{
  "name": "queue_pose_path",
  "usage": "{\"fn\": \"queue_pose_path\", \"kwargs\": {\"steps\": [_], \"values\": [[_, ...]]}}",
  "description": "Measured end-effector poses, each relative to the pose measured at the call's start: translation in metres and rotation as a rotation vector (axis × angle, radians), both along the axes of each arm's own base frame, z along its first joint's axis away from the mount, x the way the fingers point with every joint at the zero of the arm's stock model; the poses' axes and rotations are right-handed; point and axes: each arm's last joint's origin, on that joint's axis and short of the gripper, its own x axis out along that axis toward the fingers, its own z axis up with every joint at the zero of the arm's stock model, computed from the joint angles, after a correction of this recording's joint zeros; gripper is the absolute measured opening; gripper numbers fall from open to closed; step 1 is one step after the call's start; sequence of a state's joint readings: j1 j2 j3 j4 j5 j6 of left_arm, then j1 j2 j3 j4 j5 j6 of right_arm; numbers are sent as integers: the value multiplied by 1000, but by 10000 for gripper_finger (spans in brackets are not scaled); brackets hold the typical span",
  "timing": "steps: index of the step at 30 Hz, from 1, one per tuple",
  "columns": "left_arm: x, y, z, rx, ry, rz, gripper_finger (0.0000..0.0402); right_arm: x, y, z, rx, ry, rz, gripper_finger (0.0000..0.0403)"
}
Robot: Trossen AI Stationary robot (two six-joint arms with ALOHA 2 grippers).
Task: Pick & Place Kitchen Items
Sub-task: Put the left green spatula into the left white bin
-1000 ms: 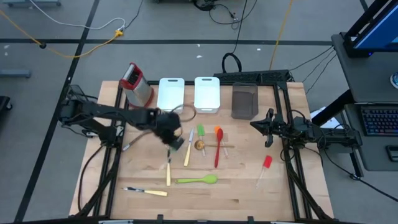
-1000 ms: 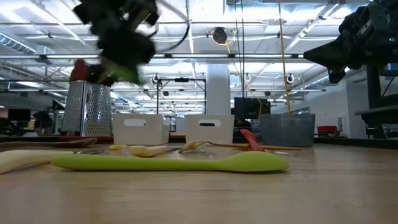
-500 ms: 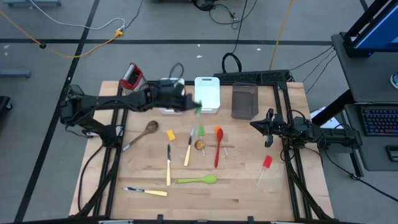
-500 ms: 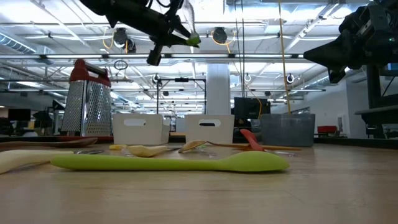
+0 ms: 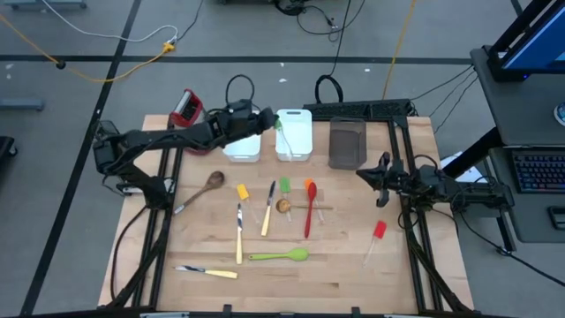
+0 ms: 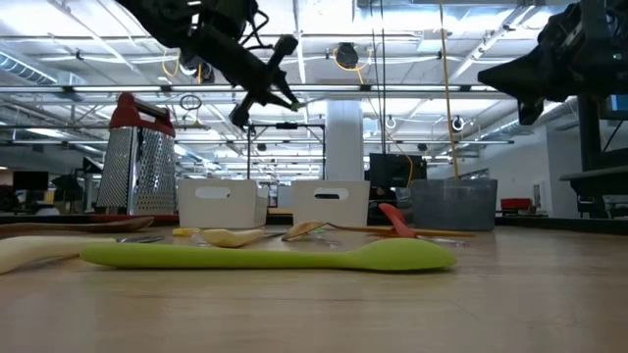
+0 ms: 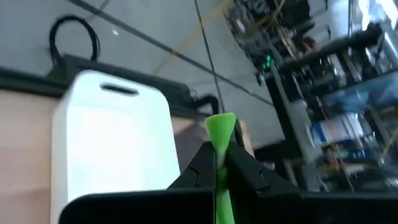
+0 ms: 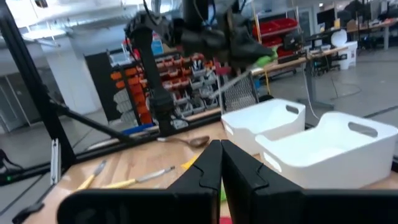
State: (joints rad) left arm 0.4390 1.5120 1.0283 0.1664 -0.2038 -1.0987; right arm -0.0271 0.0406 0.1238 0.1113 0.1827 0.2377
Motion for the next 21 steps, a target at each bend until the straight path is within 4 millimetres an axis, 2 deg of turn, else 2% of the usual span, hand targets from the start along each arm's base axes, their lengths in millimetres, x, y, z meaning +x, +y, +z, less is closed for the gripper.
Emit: {"fn": "queue_pose_path", "kwargs": {"steps": [6,10,21], "values": [[-9,12,-12,-79,80,60,5,-1,0,4,-1,-46,-4,4],[-22,22,-24,-190,170,80,5,0,0,4,4,-42,-3,4],[-59,50,-35,-461,222,27,5,0,0,3,11,-33,-2,4]]}}
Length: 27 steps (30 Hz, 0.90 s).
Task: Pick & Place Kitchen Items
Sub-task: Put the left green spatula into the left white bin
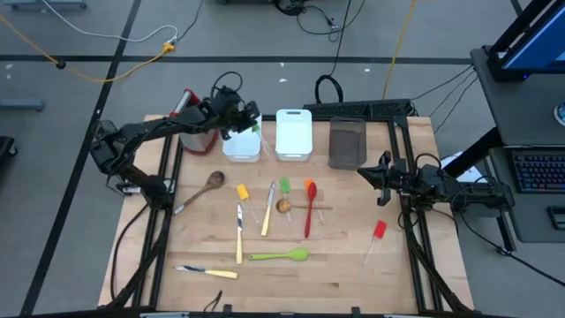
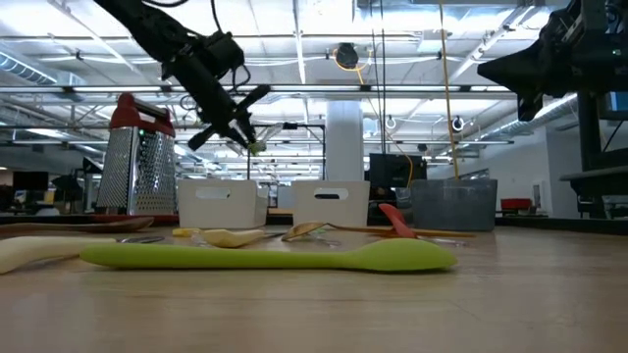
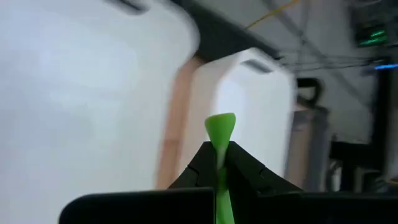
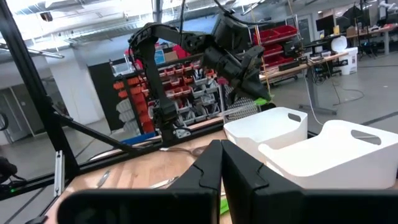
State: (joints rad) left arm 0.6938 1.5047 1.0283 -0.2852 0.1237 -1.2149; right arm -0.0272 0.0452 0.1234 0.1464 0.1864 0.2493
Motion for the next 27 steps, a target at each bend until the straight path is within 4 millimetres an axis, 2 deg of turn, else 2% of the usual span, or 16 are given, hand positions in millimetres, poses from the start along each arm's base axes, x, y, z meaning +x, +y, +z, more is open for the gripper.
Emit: {"fn": "queue_pose_path", "kwargs": {"steps": [6,13,15,19,22,27], "values": [[1,-2,2,-24,13,-45,5,0,0,0,0,1,0,4],[-5,-8,31,4,265,-86,5,0,0,0,0,1,0,4],[-7,-8,41,18,306,-98,5,0,0,0,0,1,0,4],[-12,-5,48,17,329,-106,5,0,0,0,0,1,0,4],[-12,-3,46,5,339,-105,5,0,0,0,0,1,0,4],[-2,4,26,-39,378,-133,5,0,0,0,0,1,0,4]]}}
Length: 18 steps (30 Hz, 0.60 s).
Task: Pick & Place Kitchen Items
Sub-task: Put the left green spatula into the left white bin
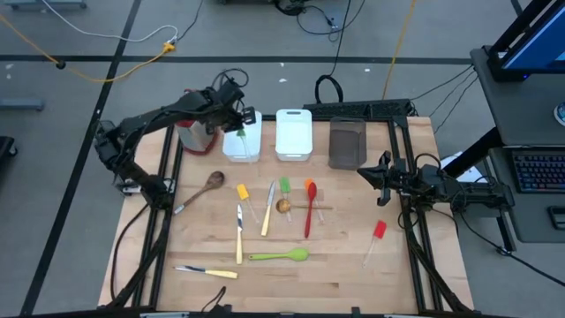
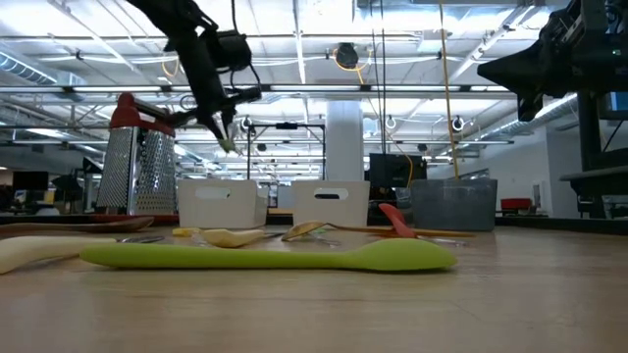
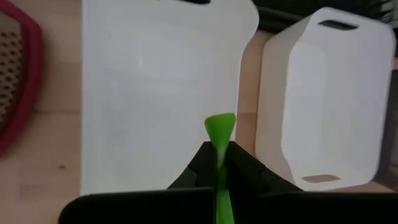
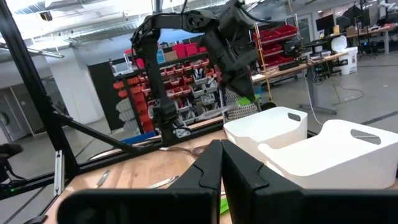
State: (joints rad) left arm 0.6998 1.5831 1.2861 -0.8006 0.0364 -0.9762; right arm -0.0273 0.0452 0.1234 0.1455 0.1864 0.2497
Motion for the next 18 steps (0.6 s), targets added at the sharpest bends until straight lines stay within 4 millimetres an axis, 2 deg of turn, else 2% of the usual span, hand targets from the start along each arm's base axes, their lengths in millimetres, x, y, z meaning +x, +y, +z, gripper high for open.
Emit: {"fn": "queue_pose_path", "kwargs": {"steps": [4,9,18], "values": [[11,16,-20,2,-6,-11,5,0,0,0,18,-4,3,4],[15,36,-30,-44,-27,-32,5,0,0,0,50,-11,10,4],[8,53,-32,-76,31,-53,6,0,0,0,53,-10,12,4]]}}
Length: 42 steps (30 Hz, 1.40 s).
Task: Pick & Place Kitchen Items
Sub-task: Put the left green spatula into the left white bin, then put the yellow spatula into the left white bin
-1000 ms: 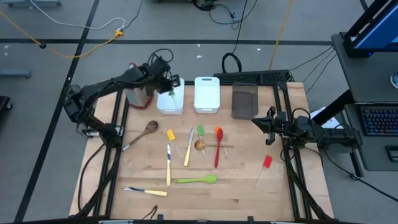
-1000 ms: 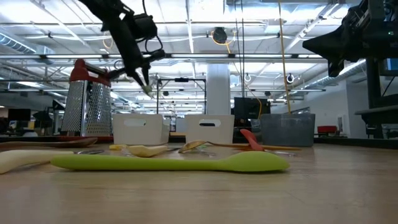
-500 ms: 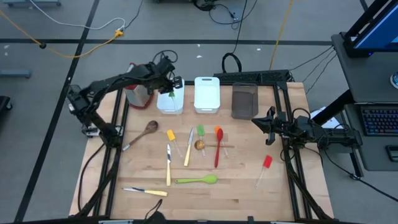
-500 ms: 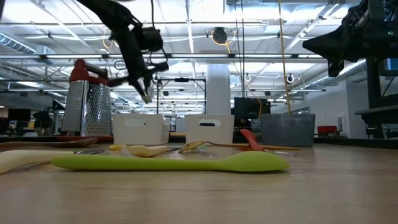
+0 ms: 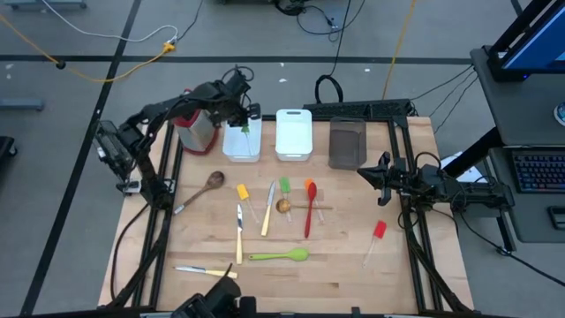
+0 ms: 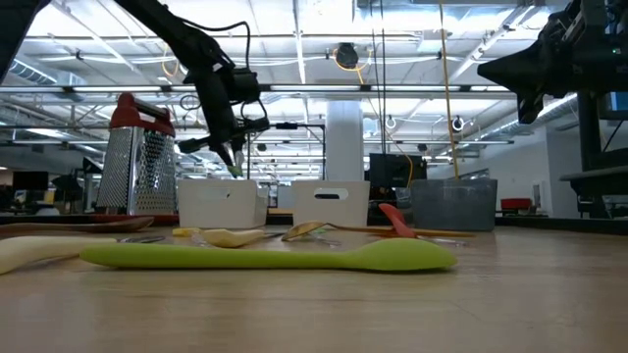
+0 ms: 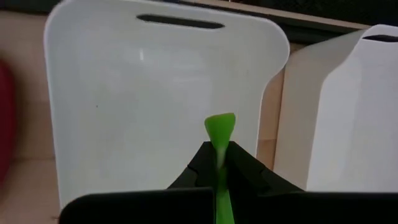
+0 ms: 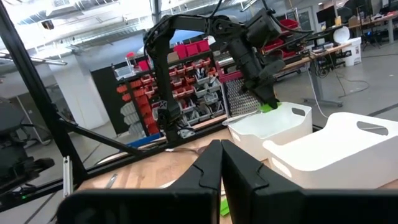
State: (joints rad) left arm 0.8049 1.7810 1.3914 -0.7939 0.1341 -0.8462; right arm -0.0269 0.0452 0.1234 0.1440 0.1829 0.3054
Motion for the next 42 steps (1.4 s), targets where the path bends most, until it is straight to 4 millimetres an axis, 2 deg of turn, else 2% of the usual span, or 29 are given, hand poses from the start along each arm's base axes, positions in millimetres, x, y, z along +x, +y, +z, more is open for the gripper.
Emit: {"fn": "queue_pose_path", "kwargs": {"steps": [7,27,37,42], "values": [[-1,1,0,48,45,-12,39,0,0,0,1,-1,0,4],[-3,3,0,112,93,-87,54,0,0,0,1,-1,0,4],[-4,6,0,175,151,-61,180,0,0,0,1,-2,0,4],[-2,8,2,208,140,-88,219,0,0,0,1,-2,0,4]]}}
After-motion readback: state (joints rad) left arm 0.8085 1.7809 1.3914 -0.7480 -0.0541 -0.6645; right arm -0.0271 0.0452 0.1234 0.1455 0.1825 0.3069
